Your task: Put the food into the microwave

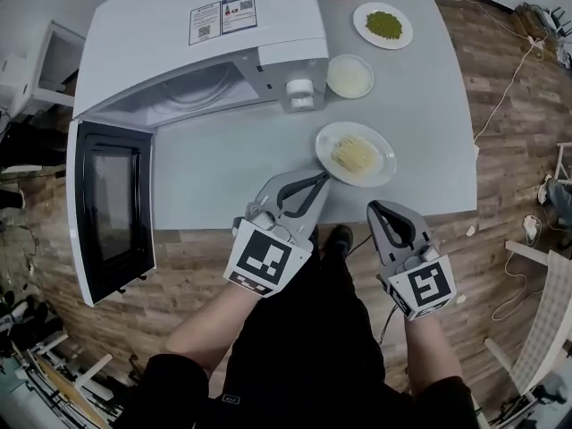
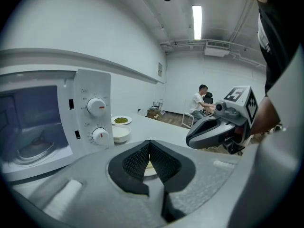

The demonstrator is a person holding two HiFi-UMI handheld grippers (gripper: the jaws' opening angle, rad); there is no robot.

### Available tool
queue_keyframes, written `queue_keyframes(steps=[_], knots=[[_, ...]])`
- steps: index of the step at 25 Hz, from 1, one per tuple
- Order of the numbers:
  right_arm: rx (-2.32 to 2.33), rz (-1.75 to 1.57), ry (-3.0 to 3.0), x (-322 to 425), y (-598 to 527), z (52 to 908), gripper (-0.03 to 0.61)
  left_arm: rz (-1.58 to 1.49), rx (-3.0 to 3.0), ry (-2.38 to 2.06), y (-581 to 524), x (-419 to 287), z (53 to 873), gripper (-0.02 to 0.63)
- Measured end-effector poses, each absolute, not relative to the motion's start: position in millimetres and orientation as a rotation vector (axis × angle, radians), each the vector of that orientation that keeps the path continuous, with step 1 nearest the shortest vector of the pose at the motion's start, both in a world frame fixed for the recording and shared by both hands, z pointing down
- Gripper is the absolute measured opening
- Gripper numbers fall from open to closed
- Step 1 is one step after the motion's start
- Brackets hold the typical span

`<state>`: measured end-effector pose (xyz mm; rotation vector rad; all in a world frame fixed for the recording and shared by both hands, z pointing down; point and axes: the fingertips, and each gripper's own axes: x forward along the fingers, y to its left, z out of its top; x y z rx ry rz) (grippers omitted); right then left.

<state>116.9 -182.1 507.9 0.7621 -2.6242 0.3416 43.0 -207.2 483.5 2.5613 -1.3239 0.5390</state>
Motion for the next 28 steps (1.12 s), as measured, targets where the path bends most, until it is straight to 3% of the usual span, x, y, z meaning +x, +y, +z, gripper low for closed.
queue_keyframes(steps=[18,23,28], knots=[[0.68,0.05,-2.395,134,-208,592,0.022,0.936,2.508,-1.257,-258,29,579,0.008],[0.643,-0.04,-2.323,138,-215,600,0.109,0.996,2.501,-1.242,-277,27,583,0.009],[0.594,-0.203,-2.236,139,-217,607,0.143,1.021,2.486,-1.244,-292,24,587,0.009]])
